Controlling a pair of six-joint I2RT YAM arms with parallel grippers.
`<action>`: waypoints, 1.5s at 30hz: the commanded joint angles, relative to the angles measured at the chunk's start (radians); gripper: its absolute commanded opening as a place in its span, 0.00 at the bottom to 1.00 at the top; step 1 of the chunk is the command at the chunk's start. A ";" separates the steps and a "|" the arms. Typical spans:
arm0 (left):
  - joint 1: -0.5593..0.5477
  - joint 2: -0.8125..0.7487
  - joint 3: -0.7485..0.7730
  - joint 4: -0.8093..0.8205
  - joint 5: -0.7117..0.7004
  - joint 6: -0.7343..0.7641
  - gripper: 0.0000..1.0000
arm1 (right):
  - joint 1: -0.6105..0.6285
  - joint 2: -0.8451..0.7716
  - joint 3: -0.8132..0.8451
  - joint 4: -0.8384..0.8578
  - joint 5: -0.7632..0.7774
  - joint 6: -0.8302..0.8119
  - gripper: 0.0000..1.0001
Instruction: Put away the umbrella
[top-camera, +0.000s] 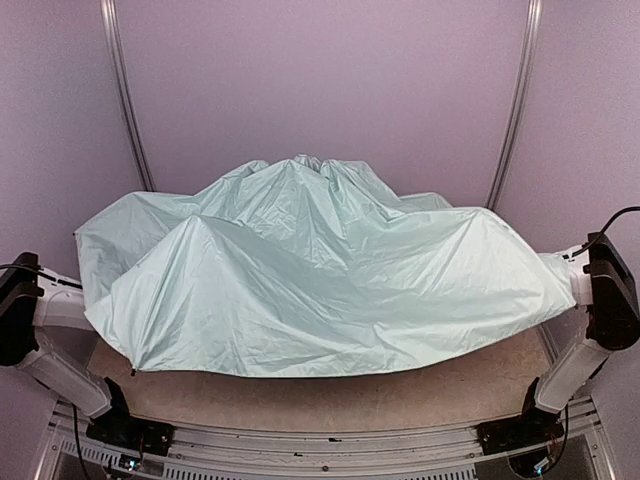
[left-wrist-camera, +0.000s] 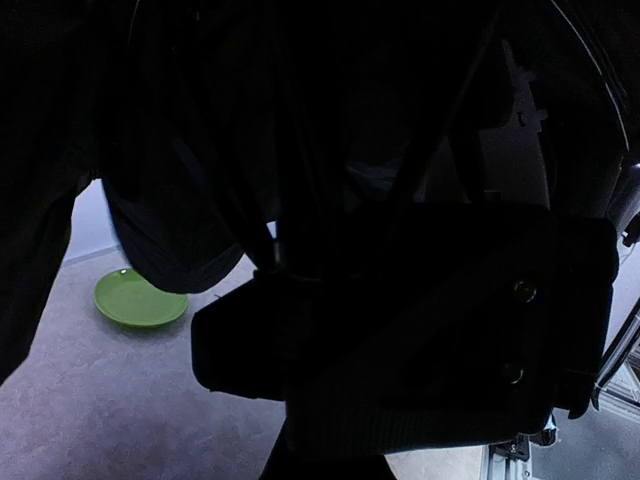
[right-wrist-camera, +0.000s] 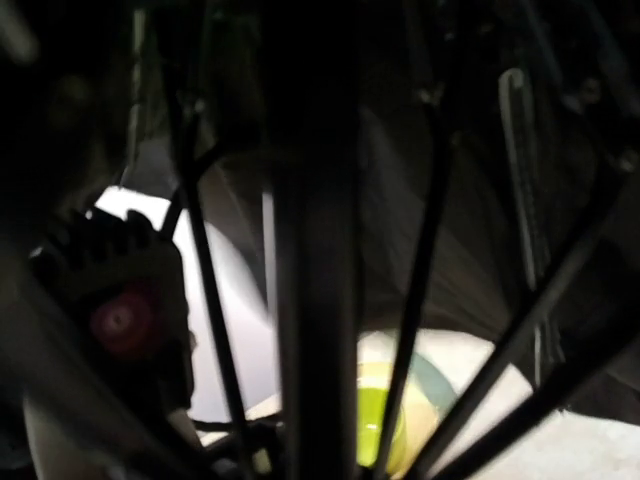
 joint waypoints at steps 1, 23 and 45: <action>-0.004 -0.056 0.072 0.324 -0.001 0.074 0.00 | -0.009 0.025 -0.042 -0.233 0.016 0.005 0.13; -0.193 -0.159 -0.008 -0.377 0.214 0.364 0.63 | -0.299 -0.312 0.056 -0.172 0.275 -0.087 0.00; 0.072 -0.819 0.030 -0.597 -0.017 0.254 0.83 | -0.569 -0.473 -0.110 -0.132 0.072 -0.784 0.00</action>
